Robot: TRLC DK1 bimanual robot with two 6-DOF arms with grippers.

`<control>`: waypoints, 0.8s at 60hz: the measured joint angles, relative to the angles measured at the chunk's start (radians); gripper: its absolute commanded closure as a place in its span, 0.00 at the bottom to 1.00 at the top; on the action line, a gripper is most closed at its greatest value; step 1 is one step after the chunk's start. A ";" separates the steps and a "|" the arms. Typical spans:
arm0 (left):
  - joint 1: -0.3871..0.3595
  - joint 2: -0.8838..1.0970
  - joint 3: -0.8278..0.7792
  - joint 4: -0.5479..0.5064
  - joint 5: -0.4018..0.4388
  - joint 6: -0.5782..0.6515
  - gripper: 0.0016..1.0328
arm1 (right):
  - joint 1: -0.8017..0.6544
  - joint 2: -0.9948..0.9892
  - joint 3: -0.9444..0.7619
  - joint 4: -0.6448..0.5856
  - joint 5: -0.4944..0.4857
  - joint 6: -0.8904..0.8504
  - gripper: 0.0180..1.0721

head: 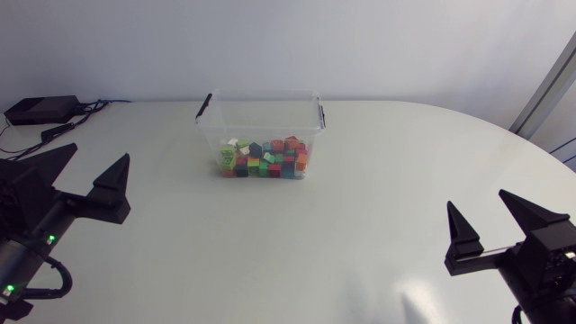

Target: Place the duplo bricks in the container

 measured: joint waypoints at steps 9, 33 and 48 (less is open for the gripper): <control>0.021 -0.078 -0.030 -0.046 0.015 -0.016 0.04 | -0.007 0.000 0.000 0.000 0.000 0.031 0.05; 0.073 -0.281 -0.109 -0.189 0.043 -0.093 0.04 | -0.026 0.000 0.000 0.000 0.000 0.124 0.05; 0.106 -0.406 -0.163 -0.276 0.056 -0.143 0.04 | -0.037 0.000 0.000 0.000 0.000 0.185 0.05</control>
